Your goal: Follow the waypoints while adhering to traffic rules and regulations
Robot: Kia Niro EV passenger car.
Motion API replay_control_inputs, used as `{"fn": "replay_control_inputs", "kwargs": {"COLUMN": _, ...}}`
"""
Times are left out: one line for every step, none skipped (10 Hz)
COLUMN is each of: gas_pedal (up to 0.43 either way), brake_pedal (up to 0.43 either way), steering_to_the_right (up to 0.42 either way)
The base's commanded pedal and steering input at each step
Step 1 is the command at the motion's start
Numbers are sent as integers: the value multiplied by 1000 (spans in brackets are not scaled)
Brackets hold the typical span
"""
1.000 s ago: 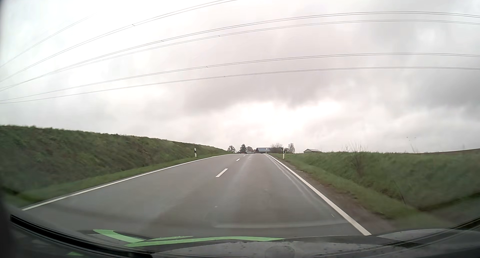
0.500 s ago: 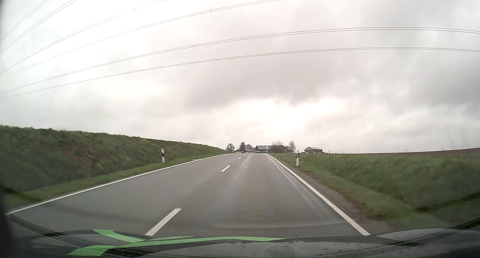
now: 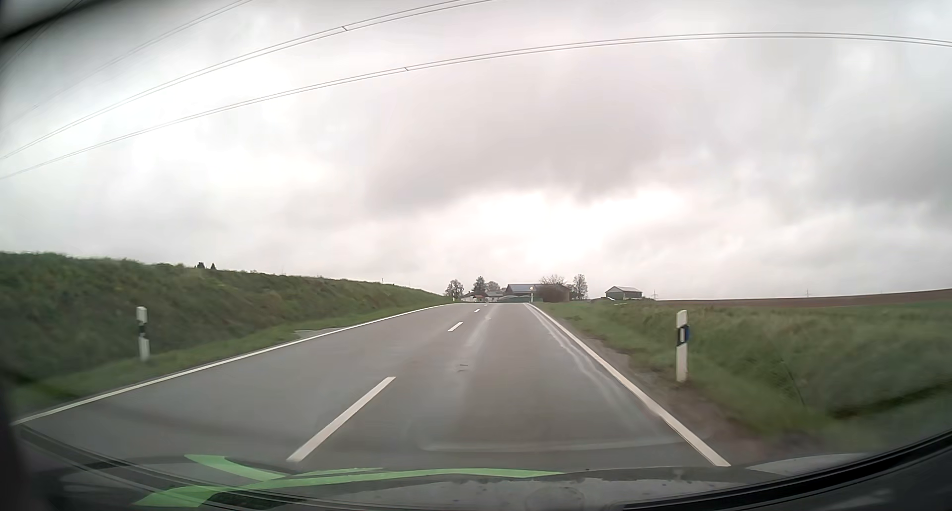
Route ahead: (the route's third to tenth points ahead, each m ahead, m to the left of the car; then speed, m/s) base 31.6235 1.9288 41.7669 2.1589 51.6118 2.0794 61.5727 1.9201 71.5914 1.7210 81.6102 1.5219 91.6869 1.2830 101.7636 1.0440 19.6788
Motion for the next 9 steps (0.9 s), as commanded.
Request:
{"fn": "replay_control_inputs", "kwargs": {"gas_pedal": 157, "brake_pedal": 0, "steering_to_the_right": -1}}
{"fn": "replay_control_inputs", "kwargs": {"gas_pedal": 157, "brake_pedal": 0, "steering_to_the_right": -1}}
{"fn": "replay_control_inputs", "kwargs": {"gas_pedal": 157, "brake_pedal": 0, "steering_to_the_right": -1}}
{"fn": "replay_control_inputs", "kwargs": {"gas_pedal": 138, "brake_pedal": 0, "steering_to_the_right": -1}}
{"fn": "replay_control_inputs", "kwargs": {"gas_pedal": 130, "brake_pedal": 0, "steering_to_the_right": -1}}
{"fn": "replay_control_inputs", "kwargs": {"gas_pedal": 130, "brake_pedal": 0, "steering_to_the_right": -1}}
{"fn": "replay_control_inputs", "kwargs": {"gas_pedal": 130, "brake_pedal": 0, "steering_to_the_right": -3}}
{"fn": "replay_control_inputs", "kwargs": {"gas_pedal": 130, "brake_pedal": 0, "steering_to_the_right": -3}}
{"fn": "replay_control_inputs", "kwargs": {"gas_pedal": 130, "brake_pedal": 0, "steering_to_the_right": -3}}
